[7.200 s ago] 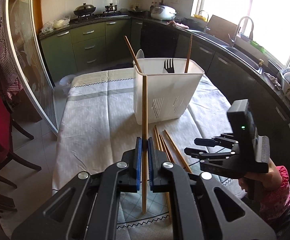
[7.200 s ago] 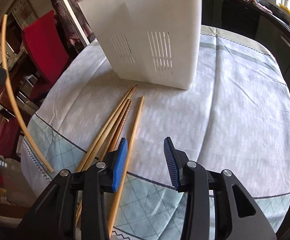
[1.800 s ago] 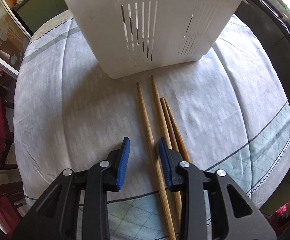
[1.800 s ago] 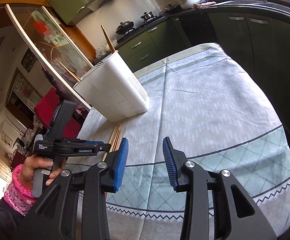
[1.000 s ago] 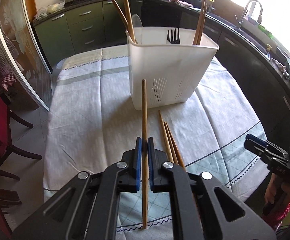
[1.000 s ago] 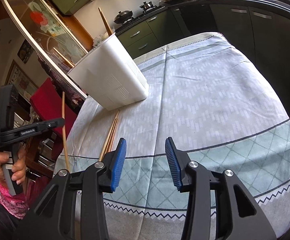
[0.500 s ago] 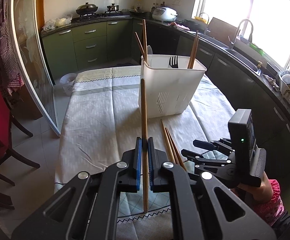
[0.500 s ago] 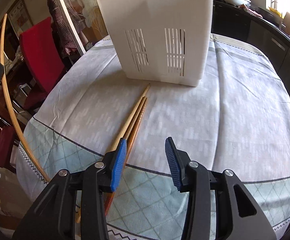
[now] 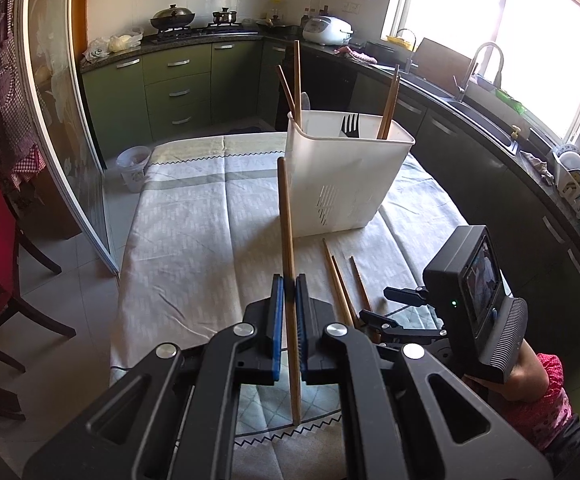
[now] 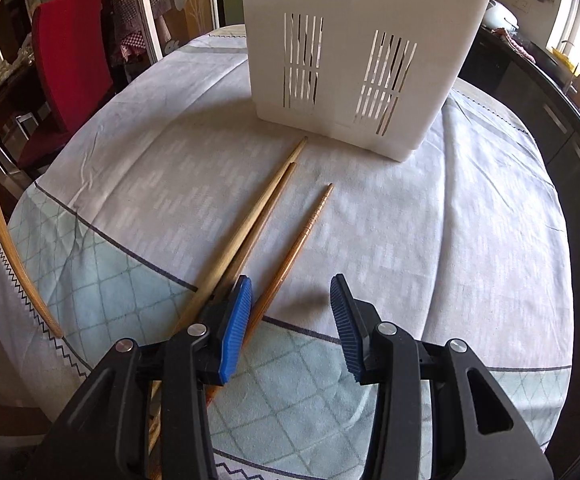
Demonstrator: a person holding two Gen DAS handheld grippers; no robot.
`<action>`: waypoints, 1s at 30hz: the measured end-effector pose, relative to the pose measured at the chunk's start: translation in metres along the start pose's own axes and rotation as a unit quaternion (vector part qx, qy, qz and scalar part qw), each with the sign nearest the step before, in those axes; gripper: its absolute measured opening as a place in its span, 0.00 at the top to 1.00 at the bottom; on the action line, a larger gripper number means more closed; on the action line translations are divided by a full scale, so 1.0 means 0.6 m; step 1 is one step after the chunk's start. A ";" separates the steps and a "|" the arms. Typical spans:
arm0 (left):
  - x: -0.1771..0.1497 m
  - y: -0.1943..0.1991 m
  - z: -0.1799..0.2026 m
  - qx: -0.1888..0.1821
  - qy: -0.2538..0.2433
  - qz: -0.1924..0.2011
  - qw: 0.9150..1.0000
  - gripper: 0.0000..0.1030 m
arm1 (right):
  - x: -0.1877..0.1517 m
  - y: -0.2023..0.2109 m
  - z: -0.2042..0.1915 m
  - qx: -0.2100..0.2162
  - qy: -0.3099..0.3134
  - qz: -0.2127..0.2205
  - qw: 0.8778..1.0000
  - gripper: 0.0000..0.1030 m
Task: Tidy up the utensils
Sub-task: 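Grasp a wooden chopstick with the right gripper while the left holds its chopstick, then carry both held chopsticks upright toward the white holder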
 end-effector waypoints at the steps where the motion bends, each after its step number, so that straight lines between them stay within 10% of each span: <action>1: 0.000 0.001 -0.001 -0.001 0.001 0.000 1.000 0.94 | 0.005 -0.004 -0.001 0.004 -0.002 -0.002 1.000 0.60; 14: 0.000 0.006 -0.002 -0.004 0.002 0.000 1.000 0.94 | 0.041 -0.012 0.007 0.045 -0.030 -0.001 0.999 0.93; 30: 0.003 0.024 0.012 -0.003 -0.011 0.003 1.000 0.94 | 0.050 0.243 0.051 0.080 -0.062 0.200 0.975 0.93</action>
Point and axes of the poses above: each gripper's, at about its wrist camera, not at the fingertips, and y roughly against the way its jaws point, z to its right, x to its top, the point moved 5 cm from there along -y, roughly the way its jaws point, and after that the axes turned 4 degrees about -y, right-handed, at the moved point
